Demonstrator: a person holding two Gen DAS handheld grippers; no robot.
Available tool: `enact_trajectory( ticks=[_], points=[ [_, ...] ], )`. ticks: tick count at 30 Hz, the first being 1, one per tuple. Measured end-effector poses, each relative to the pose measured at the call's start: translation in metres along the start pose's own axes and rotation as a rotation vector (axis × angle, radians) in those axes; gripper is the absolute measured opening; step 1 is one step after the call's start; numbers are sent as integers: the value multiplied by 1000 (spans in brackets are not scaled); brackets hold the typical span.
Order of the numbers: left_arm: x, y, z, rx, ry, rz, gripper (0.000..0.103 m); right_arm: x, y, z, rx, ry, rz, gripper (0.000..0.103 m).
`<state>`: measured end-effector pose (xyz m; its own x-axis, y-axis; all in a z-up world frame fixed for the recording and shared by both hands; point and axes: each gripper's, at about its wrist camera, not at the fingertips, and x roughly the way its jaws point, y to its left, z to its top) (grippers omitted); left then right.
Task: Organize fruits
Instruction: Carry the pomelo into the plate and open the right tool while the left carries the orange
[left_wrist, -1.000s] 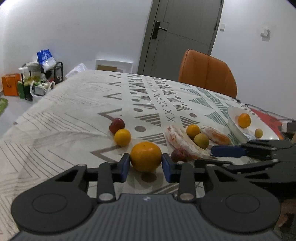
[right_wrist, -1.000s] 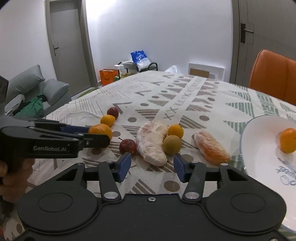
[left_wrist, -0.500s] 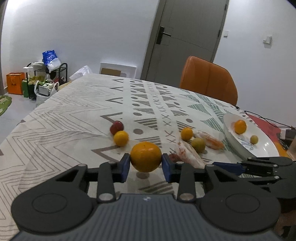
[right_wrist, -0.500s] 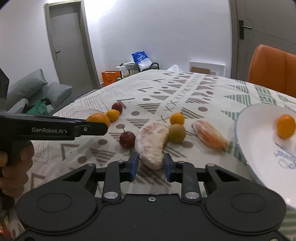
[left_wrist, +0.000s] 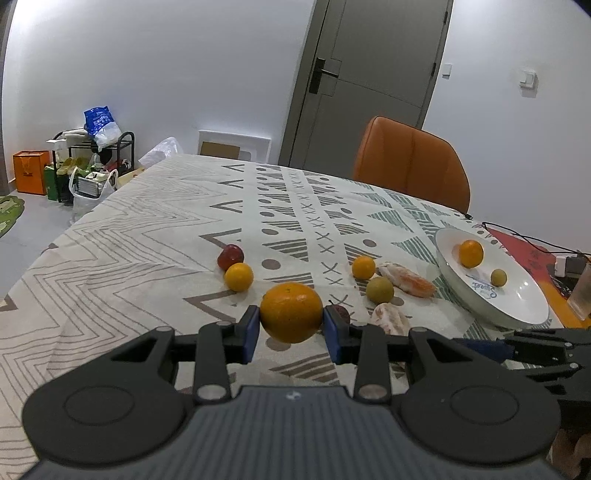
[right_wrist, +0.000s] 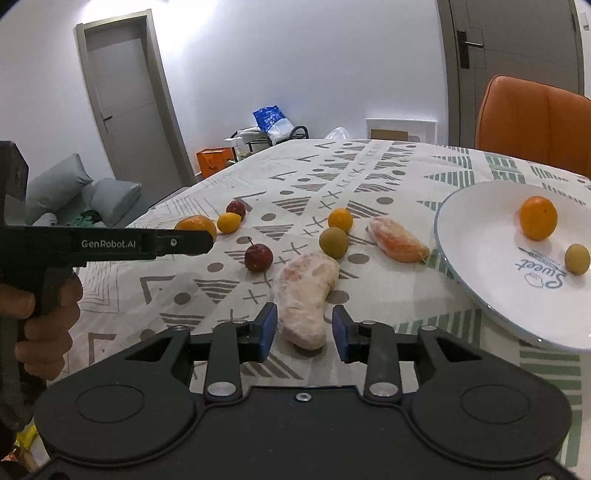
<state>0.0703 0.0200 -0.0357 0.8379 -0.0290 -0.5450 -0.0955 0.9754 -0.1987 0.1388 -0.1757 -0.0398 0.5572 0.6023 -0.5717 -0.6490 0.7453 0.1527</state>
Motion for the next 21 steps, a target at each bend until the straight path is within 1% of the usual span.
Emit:
enact_trajectory(
  ticks=[2,4,6,10,12,13,15,18,21],
  points=[
    [0,1,1,-1,0,2,35,2,1,1,-2,-7,-5,49],
    [0,2,1,-1,-1,6,35,6,3,1,-2,-8,-13,53],
    [1,3,0,-2,1,9,35,11,3,1,2,-3,-16,53],
    [3,5,-1,-4,8,17,35,21,6,-1,15,3,14,53],
    [3,5,-1,1,7,22,35,25,8,-1,5,-8,12,53],
    [3,4,-1,2,7,21,35,26,9,0,4,-10,10,52],
    [2,4,0,1,5,18,35,28,9,2,11,-13,2,36],
    [3,-1,2,4,7,14,35,25,5,3,27,-20,13,35],
    [3,-10,3,26,6,2,35,13,6,2,12,-62,8,35]
  ],
)
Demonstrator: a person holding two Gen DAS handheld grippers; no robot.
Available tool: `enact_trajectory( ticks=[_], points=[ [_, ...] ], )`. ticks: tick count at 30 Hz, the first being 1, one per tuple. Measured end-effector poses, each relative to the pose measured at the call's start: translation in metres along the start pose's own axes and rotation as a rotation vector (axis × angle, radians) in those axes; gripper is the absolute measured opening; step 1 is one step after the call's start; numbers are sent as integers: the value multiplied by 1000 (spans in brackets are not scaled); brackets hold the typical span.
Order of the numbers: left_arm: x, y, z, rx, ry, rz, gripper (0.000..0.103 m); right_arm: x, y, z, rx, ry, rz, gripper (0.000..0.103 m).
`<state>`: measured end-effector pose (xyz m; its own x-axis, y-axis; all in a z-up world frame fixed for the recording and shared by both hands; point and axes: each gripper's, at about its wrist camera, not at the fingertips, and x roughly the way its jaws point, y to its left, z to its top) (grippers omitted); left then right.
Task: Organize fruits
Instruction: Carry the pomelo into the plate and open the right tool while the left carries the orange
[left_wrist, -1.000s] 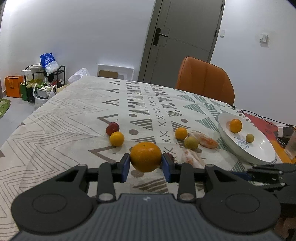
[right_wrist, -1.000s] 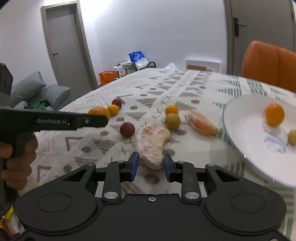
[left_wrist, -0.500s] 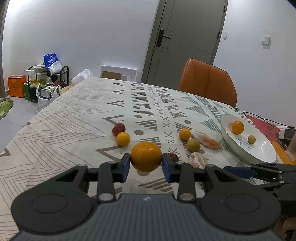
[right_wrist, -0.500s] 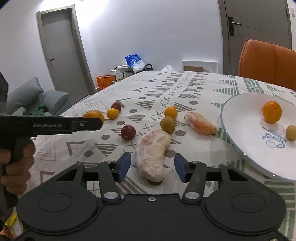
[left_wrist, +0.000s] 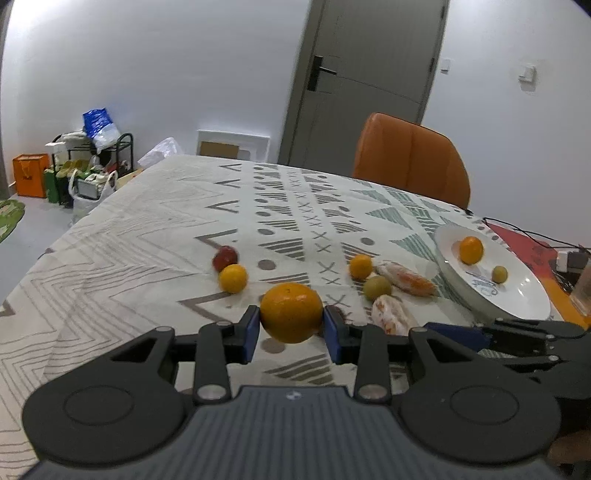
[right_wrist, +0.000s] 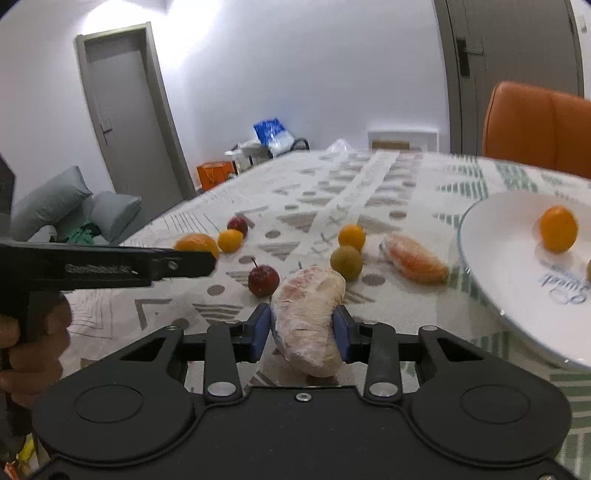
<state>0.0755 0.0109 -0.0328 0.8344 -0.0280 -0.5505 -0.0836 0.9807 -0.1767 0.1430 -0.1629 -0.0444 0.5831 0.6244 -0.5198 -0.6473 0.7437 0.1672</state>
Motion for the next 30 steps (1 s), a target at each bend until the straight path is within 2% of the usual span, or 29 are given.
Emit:
enact_trajectory(
  ticks=[12,30],
  points=[
    [2,-32,9,54,-16,-28,35,-40,-21,10,47,-105,-34,35],
    [9,-84,22,151,-43,-68,35,-75,-58,7,97,-185,-115,35]
  ],
)
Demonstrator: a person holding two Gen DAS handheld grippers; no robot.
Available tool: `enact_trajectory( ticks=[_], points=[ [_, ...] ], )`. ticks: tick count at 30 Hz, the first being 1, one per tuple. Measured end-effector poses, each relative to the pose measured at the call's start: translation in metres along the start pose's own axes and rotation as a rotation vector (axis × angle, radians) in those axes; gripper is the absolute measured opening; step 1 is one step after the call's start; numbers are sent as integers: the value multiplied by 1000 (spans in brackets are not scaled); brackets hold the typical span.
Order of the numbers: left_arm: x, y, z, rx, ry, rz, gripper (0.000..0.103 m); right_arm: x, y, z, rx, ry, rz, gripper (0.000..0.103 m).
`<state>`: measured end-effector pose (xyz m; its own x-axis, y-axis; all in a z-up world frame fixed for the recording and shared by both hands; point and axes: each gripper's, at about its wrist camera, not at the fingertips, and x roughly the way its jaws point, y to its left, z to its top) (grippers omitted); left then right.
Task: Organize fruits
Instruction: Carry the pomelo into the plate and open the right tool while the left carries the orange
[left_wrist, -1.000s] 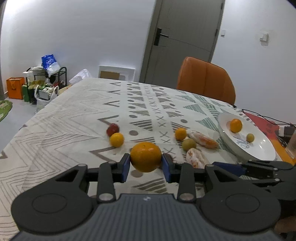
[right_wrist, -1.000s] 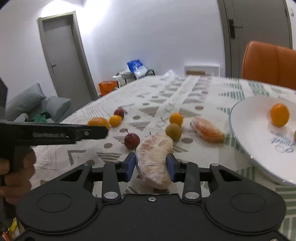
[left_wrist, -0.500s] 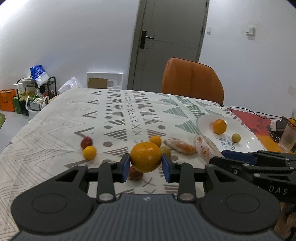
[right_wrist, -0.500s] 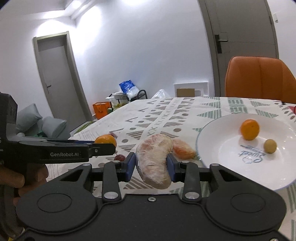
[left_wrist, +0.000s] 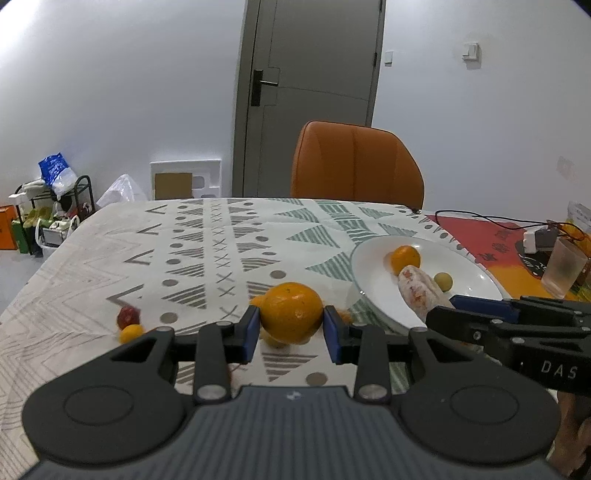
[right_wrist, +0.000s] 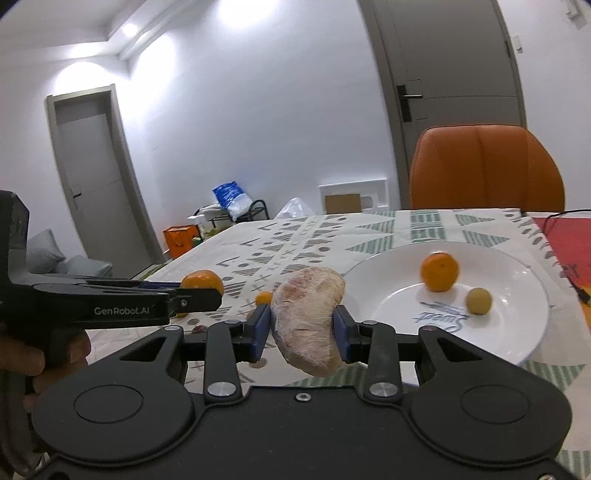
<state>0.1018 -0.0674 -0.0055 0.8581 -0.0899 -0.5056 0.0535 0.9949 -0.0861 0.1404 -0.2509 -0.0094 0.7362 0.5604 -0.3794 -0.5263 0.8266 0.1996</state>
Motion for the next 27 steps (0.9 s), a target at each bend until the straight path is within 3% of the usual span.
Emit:
enact_trajectory(
  ticks=[27],
  points=[
    [47,-61,17,78,21,-62,35,-14,-64,-2,46,-25,-140,35]
  ],
)
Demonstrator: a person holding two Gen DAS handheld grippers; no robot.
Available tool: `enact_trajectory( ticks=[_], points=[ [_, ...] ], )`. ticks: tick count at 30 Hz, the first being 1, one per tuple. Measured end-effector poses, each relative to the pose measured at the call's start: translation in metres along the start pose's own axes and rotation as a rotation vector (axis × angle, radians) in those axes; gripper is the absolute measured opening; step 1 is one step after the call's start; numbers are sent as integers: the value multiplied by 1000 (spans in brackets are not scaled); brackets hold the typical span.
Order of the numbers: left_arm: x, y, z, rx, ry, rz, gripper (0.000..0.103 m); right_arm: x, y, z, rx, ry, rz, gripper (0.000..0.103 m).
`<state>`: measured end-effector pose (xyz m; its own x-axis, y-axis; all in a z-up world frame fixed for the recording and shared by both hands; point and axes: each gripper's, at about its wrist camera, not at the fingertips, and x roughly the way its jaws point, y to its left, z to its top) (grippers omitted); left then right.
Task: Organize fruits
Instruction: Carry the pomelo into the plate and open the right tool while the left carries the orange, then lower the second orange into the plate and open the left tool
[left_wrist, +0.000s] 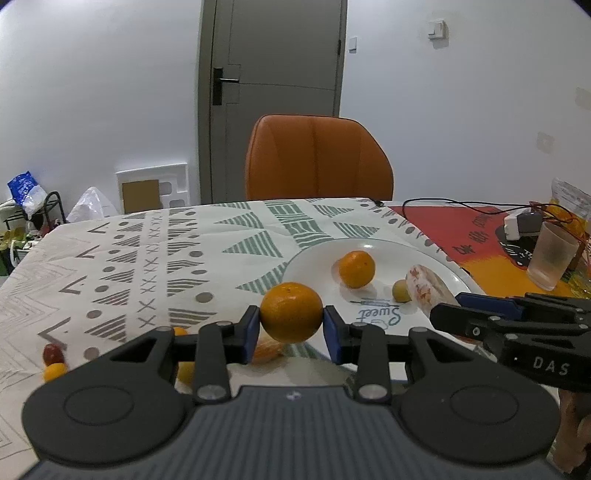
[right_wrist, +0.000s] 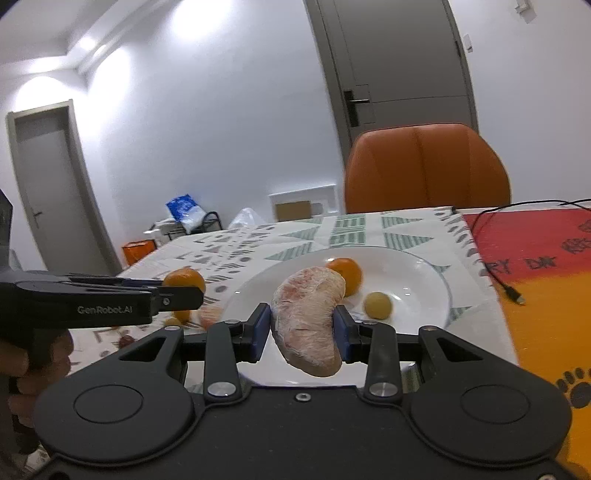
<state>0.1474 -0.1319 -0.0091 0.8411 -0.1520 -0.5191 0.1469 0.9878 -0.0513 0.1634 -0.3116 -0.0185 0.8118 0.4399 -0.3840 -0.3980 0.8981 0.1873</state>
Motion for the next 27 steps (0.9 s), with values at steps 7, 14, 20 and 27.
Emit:
enact_trajectory(
  ticks=[7,14,20,27],
  points=[
    [14,-15,3,23,6,-31,35,7,-6,1,-37,22,-77,35],
    [25,-22,4,26,22,-41,35,5,3,3,-134,1,-228,82],
    [27,-29,2,37,32,-50,36,-2,7,1,-194,-13,-251,97],
    [29,-29,2,34,40,-37,38,-11,3,0,-195,-24,-254,103]
  ],
)
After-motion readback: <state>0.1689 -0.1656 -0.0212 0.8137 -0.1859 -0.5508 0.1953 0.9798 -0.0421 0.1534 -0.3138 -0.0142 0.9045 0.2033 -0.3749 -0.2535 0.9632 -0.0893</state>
